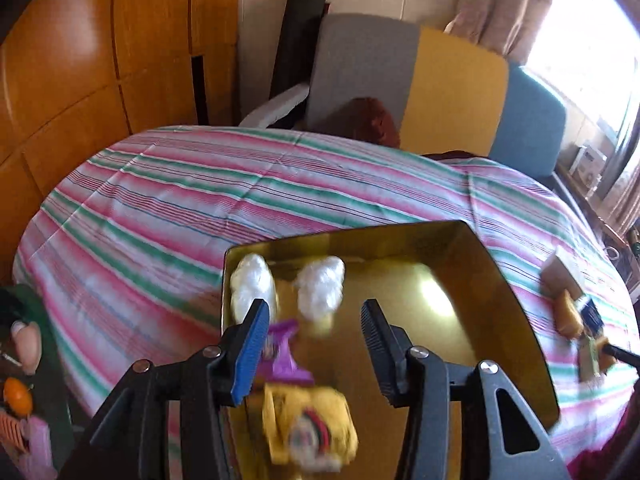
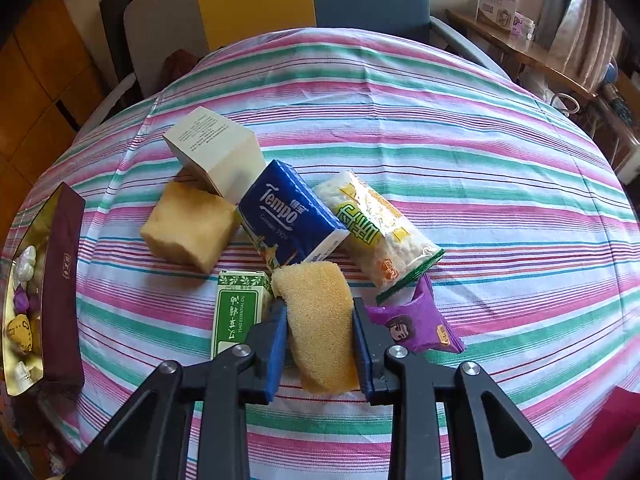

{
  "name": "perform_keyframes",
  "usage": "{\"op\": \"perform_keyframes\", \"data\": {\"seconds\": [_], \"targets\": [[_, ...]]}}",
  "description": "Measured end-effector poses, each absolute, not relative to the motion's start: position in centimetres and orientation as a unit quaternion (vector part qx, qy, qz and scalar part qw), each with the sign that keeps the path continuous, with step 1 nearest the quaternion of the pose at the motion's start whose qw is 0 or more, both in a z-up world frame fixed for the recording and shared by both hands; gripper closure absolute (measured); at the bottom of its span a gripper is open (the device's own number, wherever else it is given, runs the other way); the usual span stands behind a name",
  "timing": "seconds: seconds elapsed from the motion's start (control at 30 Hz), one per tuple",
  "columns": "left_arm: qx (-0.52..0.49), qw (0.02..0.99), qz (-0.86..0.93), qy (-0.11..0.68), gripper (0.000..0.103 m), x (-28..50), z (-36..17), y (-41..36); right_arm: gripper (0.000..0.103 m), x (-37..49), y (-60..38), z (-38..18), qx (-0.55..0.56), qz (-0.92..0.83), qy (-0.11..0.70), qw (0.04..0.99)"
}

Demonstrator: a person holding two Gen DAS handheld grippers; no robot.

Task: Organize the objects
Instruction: 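Carry the yellow sponge into the gold tray and open the right gripper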

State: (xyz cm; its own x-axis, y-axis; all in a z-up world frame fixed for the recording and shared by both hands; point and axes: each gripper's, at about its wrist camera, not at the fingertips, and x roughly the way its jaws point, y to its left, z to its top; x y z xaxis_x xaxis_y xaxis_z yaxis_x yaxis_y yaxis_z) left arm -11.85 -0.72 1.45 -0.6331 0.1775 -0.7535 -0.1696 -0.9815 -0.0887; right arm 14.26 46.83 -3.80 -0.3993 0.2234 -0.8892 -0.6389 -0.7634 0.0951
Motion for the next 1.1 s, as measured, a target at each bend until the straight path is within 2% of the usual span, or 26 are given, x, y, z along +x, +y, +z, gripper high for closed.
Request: {"op": "perform_keyframes", "data": {"seconds": [0.4, 0.63, 0.73, 0.87, 1.1], "targets": [[-0.406, 0.092, 0.909, 0.002, 0.055, -5.4, 1.9, -2.2, 0.077, 16.0, 47.6, -1.4, -0.417, 0.825, 0.224, 0.309], [-0.414, 0.097, 0.905, -0.012, 0.055, -4.9, 1.1, -2.8, 0.077, 16.3, 45.5, 2.9, -0.368, 0.846, 0.213, 0.321], [-0.42, 0.098, 0.902, -0.021, 0.055, -4.9, 0.6, -3.3, 0.077, 14.3, 43.0, 5.4, -0.351, 0.868, 0.206, 0.285], [-0.426, 0.094, 0.899, -0.037, 0.055, -4.8, 0.0, -4.5, 0.076, 9.5, 37.4, 7.3, -0.357, 0.895, 0.19, 0.189], [-0.429, 0.052, 0.899, -0.074, 0.055, -4.4, -0.4, -8.8, 0.076, -1.5, 25.0, 5.2, -0.411, 0.896, 0.169, 0.012]]}}
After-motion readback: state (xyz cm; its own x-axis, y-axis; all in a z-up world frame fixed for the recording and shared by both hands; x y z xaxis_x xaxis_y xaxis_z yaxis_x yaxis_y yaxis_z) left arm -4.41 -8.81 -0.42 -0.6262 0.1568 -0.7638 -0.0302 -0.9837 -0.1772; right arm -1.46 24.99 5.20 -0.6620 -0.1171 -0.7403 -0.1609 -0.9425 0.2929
